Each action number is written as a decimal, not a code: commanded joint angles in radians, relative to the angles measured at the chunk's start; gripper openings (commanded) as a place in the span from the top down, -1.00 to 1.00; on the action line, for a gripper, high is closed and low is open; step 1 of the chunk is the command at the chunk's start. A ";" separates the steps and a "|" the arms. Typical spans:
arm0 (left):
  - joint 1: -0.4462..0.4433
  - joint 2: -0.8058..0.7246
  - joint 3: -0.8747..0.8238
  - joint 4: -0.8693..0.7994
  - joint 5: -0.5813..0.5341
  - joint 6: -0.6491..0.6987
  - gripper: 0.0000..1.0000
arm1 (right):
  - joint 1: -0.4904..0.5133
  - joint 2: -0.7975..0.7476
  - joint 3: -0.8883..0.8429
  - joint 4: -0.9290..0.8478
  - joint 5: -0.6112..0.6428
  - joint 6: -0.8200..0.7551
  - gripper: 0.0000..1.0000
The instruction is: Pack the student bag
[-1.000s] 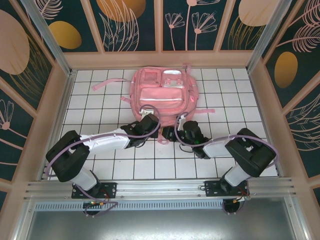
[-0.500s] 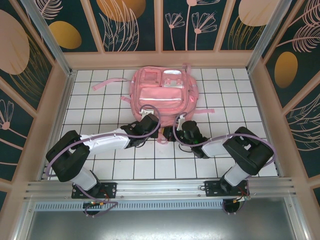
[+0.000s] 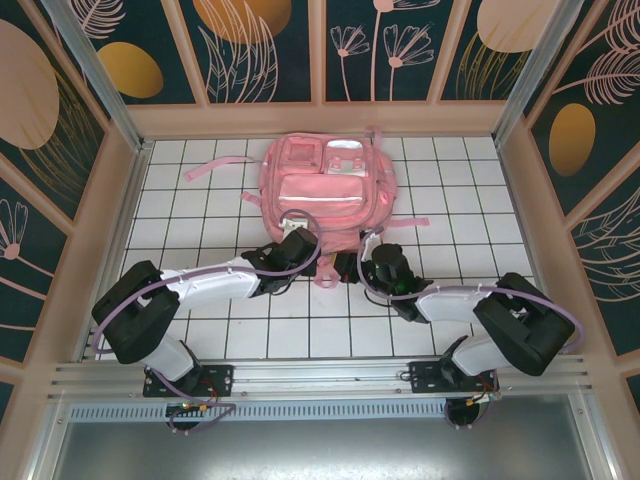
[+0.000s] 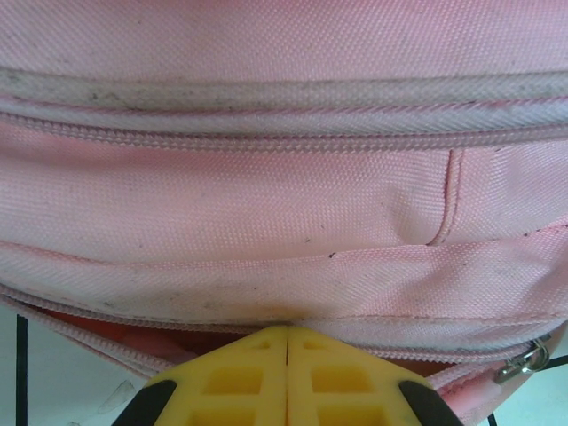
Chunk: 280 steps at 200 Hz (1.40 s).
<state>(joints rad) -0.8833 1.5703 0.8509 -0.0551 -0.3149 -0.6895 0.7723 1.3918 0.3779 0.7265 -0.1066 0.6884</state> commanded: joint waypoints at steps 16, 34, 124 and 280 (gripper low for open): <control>0.003 0.004 -0.001 0.001 -0.006 -0.011 0.82 | -0.002 0.008 0.001 -0.015 0.032 -0.034 0.98; 0.002 0.002 -0.009 0.012 0.010 -0.014 0.81 | -0.001 0.029 0.000 0.011 0.020 -0.029 0.71; 0.001 -0.050 -0.113 0.214 0.132 0.093 0.51 | -0.005 -0.010 -0.016 -0.017 0.072 -0.020 0.39; -0.090 0.052 -0.051 0.218 0.009 0.257 0.38 | -0.093 -0.129 -0.077 -0.037 0.027 0.011 0.35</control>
<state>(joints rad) -0.9630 1.5848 0.7677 0.1864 -0.2462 -0.4660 0.6823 1.2613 0.3126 0.6762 -0.0719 0.6895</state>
